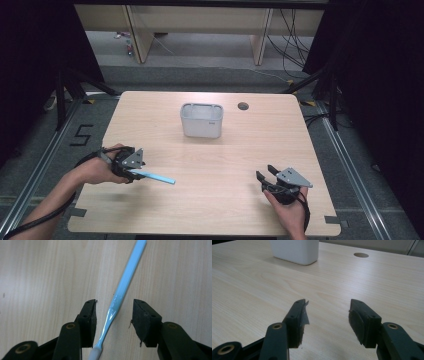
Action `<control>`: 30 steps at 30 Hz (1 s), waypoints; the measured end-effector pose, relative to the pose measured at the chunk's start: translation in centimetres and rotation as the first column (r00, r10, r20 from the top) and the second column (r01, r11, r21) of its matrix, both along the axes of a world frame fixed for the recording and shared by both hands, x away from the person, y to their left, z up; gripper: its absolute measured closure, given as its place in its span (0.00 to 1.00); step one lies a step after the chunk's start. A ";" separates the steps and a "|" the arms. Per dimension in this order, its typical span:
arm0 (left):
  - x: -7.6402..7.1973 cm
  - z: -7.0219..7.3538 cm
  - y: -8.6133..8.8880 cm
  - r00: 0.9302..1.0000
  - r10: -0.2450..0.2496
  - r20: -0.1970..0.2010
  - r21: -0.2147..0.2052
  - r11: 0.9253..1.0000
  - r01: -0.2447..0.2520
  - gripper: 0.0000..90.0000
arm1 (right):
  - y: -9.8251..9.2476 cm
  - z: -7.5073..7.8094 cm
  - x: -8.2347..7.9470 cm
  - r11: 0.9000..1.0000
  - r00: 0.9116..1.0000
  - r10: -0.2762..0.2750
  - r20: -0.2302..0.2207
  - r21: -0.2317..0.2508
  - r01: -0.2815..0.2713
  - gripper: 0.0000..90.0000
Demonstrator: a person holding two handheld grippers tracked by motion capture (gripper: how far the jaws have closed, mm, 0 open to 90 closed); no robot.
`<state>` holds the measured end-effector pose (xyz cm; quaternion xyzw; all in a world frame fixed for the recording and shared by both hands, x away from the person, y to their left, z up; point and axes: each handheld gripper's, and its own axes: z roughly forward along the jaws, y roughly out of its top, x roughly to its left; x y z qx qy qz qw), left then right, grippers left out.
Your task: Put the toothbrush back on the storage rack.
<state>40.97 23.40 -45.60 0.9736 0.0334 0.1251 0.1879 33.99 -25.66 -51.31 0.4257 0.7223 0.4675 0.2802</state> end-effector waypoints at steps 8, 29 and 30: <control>1.7 -0.1 -1.3 0.987 -0.139 -0.083 0.172 0.973 0.152 0.64 | 0.0 0.0 0.1 1.000 1.000 0.005 0.000 -0.006 -0.005 0.54; 3.7 -1.7 -3.1 0.947 -0.250 -0.203 0.232 0.927 0.294 0.73 | 0.0 -0.1 0.1 1.000 1.000 0.013 -0.003 0.004 -0.013 0.54; 3.7 -1.7 -3.1 0.947 -0.250 -0.203 0.232 0.927 0.294 0.73 | -0.1 -0.1 0.2 1.000 1.000 0.012 0.002 0.001 -0.012 0.54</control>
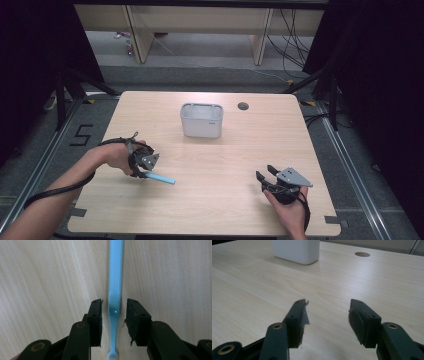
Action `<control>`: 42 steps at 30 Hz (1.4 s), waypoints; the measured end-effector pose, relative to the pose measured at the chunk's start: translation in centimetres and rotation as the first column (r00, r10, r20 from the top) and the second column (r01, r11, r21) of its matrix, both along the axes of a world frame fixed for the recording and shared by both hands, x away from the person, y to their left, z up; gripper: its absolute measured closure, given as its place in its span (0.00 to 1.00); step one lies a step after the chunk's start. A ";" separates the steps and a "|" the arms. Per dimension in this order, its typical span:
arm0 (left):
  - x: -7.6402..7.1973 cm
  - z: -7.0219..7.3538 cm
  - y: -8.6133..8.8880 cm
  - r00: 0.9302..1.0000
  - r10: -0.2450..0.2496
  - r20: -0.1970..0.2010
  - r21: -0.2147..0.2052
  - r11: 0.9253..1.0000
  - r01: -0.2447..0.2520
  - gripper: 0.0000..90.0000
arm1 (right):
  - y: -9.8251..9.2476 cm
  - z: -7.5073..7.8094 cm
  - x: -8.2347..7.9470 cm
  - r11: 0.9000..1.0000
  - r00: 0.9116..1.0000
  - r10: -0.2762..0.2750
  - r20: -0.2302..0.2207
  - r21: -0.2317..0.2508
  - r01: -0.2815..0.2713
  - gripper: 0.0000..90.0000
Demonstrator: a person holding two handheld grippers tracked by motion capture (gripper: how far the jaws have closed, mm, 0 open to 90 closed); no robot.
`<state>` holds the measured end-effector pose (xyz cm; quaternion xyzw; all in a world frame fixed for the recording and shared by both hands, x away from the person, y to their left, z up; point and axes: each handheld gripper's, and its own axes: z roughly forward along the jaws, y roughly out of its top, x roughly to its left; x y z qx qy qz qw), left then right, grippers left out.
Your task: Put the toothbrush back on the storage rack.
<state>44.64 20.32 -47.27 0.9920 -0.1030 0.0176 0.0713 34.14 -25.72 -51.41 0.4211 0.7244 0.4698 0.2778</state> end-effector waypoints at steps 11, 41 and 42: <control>0.3 -0.5 0.0 1.000 0.006 -0.025 0.005 1.000 -0.006 0.76 | -0.1 0.1 0.0 1.000 1.000 0.002 -0.010 -0.004 -0.002 0.54; -0.3 -0.4 -0.4 1.000 -0.013 -0.012 0.043 0.999 0.013 0.87 | 0.3 0.1 -0.2 1.000 0.999 0.010 -0.053 0.012 -0.010 0.57; -0.3 -0.3 -0.4 1.000 -0.012 -0.010 0.036 0.999 0.012 0.87 | 0.4 0.1 -0.3 1.000 0.997 0.009 -0.079 0.018 -0.008 0.57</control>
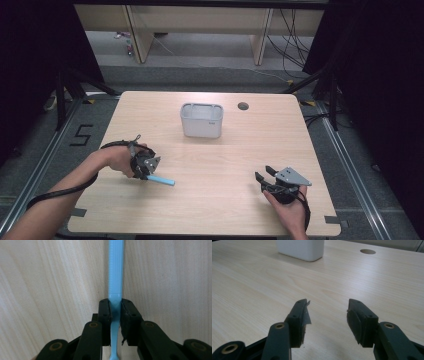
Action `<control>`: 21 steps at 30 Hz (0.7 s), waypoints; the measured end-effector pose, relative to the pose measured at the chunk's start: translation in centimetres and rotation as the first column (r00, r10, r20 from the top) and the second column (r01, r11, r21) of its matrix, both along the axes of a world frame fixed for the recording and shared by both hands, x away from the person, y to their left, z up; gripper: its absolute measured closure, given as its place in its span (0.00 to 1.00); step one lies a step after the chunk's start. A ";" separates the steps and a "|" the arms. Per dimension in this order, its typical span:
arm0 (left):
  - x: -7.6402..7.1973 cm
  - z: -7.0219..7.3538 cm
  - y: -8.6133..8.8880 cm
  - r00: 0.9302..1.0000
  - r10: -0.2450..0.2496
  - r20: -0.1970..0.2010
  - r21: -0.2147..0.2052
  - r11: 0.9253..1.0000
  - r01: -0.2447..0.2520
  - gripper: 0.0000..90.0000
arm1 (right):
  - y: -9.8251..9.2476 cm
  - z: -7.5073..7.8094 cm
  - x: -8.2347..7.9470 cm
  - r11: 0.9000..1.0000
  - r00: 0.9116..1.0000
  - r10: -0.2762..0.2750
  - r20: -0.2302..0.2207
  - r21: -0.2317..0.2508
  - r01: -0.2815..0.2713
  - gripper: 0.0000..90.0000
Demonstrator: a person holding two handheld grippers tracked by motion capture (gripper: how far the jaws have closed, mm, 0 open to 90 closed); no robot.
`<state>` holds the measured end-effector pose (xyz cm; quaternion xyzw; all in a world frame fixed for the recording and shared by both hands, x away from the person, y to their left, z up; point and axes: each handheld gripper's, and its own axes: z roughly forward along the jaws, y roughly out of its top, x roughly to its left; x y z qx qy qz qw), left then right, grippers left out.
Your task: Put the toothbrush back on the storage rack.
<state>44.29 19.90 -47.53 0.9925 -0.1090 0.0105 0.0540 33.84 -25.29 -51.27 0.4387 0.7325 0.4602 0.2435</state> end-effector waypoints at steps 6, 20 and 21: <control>-1.0 0.9 0.0 0.999 0.032 -0.001 -0.047 0.998 -0.032 0.87 | 0.9 0.1 -0.1 0.998 0.997 0.066 -0.031 -0.010 -0.066 0.59; -2.8 2.7 -2.0 1.000 0.018 0.023 -0.083 0.996 -0.016 0.87 | 5.4 2.2 0.5 0.951 0.952 0.303 0.026 -0.074 -0.301 0.59; -2.9 2.8 -2.2 1.000 0.015 0.020 -0.087 0.996 -0.013 0.87 | 5.8 2.4 0.3 0.951 0.952 0.306 0.002 -0.054 -0.306 0.59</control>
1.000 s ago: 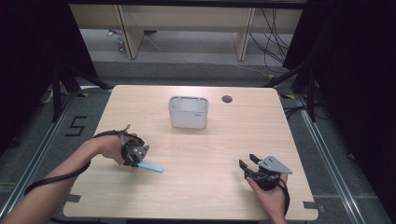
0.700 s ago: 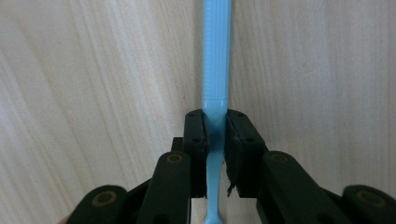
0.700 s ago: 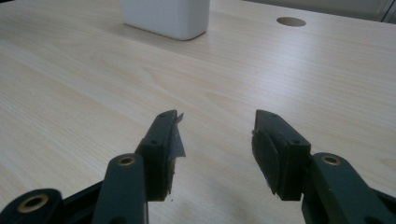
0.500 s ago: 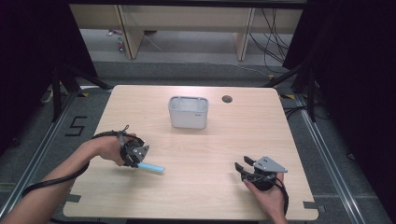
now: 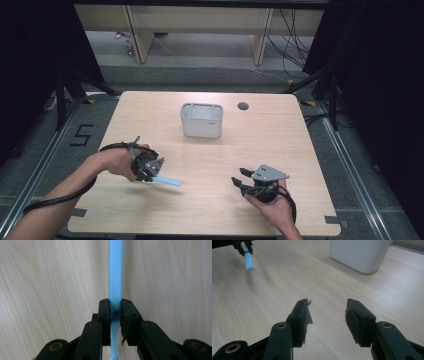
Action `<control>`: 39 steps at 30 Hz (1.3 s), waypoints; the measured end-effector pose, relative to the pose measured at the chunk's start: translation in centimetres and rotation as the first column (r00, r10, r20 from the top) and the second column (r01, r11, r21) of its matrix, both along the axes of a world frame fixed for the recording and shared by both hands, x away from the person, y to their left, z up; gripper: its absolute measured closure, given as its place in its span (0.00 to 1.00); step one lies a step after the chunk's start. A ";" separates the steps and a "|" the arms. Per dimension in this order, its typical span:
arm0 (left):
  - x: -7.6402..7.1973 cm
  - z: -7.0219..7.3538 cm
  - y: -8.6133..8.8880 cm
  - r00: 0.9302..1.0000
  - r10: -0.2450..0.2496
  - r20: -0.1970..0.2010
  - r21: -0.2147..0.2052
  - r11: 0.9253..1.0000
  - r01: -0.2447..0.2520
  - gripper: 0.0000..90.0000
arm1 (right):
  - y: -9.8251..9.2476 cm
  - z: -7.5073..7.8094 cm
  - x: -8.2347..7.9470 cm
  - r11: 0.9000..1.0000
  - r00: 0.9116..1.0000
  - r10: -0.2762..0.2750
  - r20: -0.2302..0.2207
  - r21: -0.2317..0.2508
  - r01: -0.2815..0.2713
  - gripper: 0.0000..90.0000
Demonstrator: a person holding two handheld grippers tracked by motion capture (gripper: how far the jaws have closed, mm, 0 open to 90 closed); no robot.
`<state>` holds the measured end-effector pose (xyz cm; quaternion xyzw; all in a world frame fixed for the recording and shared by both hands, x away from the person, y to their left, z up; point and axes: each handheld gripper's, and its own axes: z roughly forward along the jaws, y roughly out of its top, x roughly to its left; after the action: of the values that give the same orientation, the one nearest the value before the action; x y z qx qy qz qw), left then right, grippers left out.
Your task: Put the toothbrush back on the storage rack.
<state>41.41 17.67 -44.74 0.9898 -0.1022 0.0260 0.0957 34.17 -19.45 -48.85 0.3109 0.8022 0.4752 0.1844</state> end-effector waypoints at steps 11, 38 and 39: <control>-0.9 1.3 -3.1 0.999 -0.043 0.011 -0.017 0.999 0.044 0.87 | 3.0 1.1 -0.2 0.991 0.991 0.132 0.014 0.017 -0.132 0.59; -1.3 2.1 -7.8 0.996 -0.088 0.013 -0.033 0.996 0.088 0.87 | 8.6 0.5 -0.2 0.954 0.953 0.299 -0.053 0.002 -0.300 0.59; -1.3 2.1 -7.8 0.996 -0.087 0.013 -0.031 0.996 0.088 0.87 | 8.6 0.5 0.0 0.948 0.948 0.317 -0.029 -0.021 -0.317 0.61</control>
<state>40.09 9.85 -42.60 0.9826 -0.1456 0.0292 0.1118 34.20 -10.87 -48.40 0.1817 0.8499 0.4845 0.0994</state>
